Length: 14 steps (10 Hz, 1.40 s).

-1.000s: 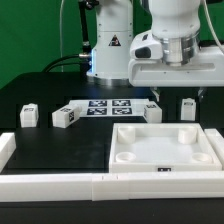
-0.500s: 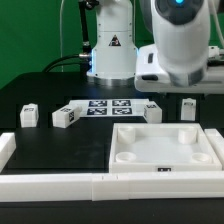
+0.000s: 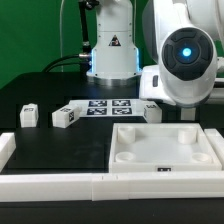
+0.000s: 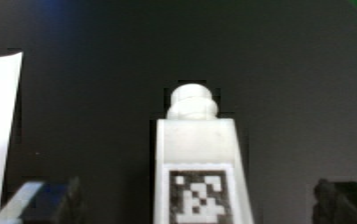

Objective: Assemble one leg

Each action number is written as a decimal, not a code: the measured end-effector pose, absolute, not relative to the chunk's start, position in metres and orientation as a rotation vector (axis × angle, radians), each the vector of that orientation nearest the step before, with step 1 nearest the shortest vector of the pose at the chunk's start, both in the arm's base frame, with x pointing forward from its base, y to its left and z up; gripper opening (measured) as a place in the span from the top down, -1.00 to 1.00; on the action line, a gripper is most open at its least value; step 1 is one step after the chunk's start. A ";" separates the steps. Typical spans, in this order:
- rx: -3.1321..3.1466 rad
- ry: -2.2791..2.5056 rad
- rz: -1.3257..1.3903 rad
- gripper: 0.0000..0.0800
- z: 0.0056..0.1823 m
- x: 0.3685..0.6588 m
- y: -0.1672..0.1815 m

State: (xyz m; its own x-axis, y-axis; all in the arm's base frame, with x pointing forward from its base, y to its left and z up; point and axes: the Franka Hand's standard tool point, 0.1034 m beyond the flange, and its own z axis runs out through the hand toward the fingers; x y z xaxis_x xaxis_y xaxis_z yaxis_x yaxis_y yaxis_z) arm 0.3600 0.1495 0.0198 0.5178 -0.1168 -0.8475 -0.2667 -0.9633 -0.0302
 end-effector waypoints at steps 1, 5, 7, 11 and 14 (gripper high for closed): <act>-2.600 0.334 1.434 -0.62 0.016 0.356 0.150; -2.609 0.333 1.439 -0.62 0.009 0.348 0.152; -2.612 0.327 1.436 -0.32 0.010 0.349 0.155; -2.611 0.328 1.438 0.28 0.010 0.348 0.154; -2.611 0.328 1.438 0.28 0.010 0.348 0.154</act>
Offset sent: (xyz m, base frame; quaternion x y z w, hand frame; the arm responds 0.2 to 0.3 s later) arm -0.0071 0.0021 -0.0116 -0.0043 0.0127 0.0051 0.9999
